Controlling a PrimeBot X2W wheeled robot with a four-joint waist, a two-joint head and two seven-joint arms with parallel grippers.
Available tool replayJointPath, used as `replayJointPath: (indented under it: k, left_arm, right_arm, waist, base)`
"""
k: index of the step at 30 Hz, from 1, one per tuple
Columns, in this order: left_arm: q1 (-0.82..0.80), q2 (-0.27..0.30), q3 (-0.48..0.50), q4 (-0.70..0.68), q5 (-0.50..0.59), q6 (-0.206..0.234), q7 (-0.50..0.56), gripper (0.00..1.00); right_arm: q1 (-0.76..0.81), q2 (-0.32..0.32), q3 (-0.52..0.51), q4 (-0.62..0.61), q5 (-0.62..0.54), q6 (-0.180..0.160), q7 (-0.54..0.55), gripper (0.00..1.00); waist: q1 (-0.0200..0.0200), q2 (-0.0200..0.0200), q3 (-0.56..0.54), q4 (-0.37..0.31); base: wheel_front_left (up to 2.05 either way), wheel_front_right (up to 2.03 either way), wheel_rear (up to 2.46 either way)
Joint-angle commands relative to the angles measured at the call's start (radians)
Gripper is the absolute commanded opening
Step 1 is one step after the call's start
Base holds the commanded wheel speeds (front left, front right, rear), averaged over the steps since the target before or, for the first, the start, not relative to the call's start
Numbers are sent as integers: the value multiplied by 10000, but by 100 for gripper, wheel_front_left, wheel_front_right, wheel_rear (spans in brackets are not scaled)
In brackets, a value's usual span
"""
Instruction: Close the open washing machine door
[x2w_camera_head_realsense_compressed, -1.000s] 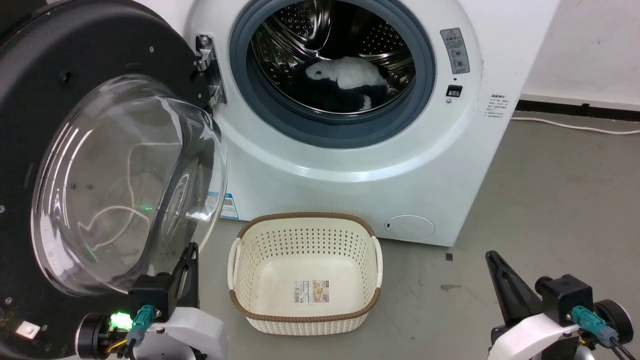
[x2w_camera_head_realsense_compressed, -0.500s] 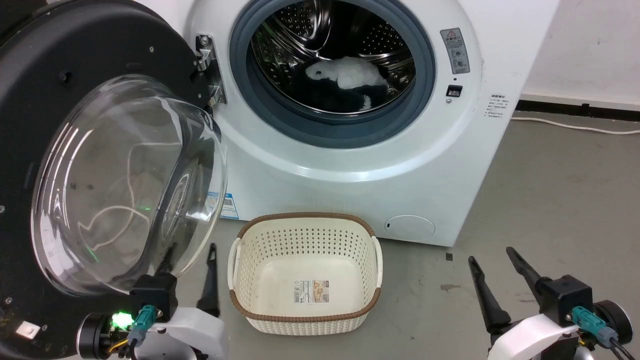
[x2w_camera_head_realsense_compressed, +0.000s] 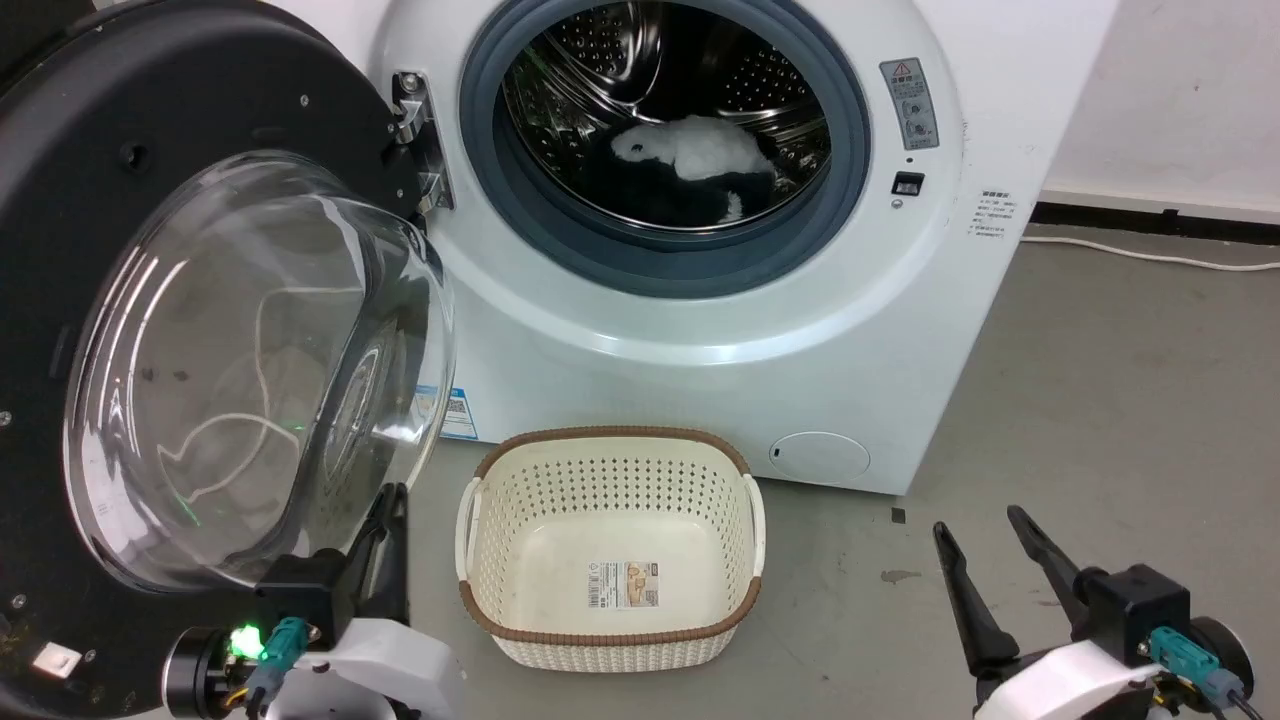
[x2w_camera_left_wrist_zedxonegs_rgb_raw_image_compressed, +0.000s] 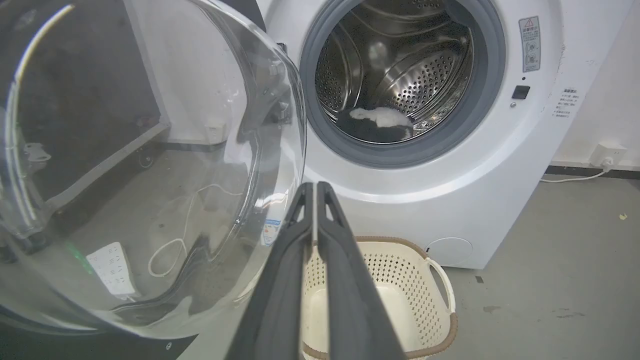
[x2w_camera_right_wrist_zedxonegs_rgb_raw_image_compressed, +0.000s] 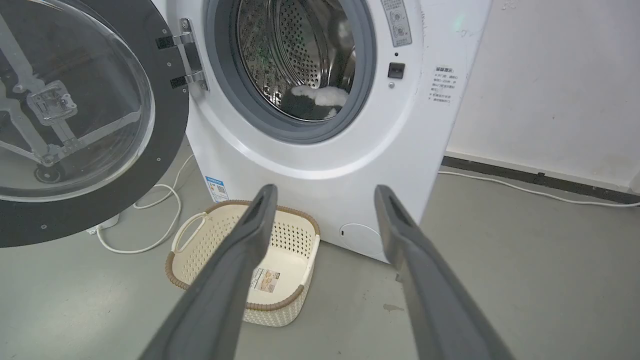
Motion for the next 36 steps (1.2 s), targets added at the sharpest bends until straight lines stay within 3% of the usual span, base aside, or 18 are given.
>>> replayJointPath:
  k: [1,9,16,29,36]
  left_arm:
    - [109,8,-5,-50,-98,-64,-103,0]
    - [-58,0,442,-1103,-604,-91,-280,0]
    - [-501,-1,1400,-2151,-1186,10,-427,0]
    - [-1394,32,4448,-2799,-1821,-220,-699,0]
    - [-1578,593,6009,-1958,-2069,-419,-845,0]
  right_arm:
    - [115,-1,26,67,109,1,-103,100]
    - [199,-1,40,199,363,2,-270,100]
    - [254,-1,28,354,555,2,-416,100]
    - [104,-2,31,652,945,3,-688,100]
    - [-27,-2,-67,840,1090,4,-834,100]
  waist:
    - [0,0,0,11]
    - [0,0,-26,132]
    - [0,0,-22,354]
    - [0,0,317,936]
    - [0,0,497,1187]
  base:
    - [0,0,0]
    - [0,0,0]
    - [0,0,0]
    - [0,0,0]
    - [0,0,0]
